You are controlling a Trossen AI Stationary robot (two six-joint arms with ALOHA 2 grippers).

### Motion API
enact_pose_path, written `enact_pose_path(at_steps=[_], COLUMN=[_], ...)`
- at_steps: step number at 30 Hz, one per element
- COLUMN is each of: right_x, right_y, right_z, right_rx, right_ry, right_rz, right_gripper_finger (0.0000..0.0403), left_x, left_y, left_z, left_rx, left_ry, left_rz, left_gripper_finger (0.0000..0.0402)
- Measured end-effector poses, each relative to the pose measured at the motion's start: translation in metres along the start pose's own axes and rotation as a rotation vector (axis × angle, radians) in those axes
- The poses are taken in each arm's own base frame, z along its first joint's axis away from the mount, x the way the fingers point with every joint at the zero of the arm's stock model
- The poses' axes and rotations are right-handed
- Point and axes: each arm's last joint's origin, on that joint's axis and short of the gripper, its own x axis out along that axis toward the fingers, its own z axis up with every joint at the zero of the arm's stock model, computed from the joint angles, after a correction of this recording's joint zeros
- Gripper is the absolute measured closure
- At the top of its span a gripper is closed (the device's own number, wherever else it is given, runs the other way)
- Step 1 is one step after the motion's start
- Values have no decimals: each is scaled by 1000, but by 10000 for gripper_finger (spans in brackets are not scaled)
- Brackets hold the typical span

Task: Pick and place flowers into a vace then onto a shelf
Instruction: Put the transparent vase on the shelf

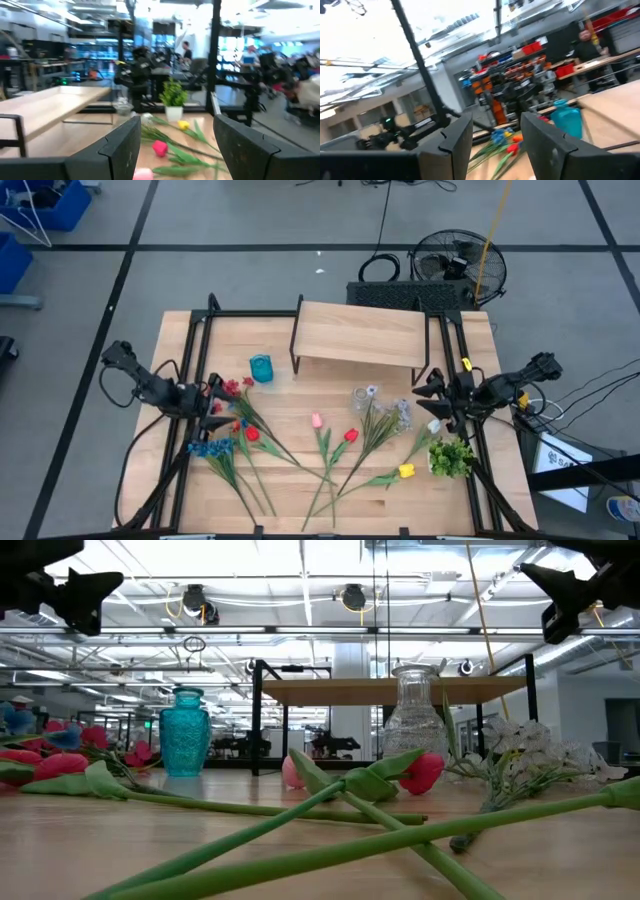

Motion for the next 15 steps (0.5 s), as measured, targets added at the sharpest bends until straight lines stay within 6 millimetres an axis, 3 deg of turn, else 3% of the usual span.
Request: enact_pose_path(at_steps=[15], right_x=[-1], right_y=[-2], right_z=[14], right_rx=[104], right_ry=[-165], right_rz=[-137], right_gripper_finger=[243], left_x=[0], left_y=[0], left_z=[3], left_rx=[-13], left_ry=[-27], left_rz=[-6], left_gripper_finger=[146])
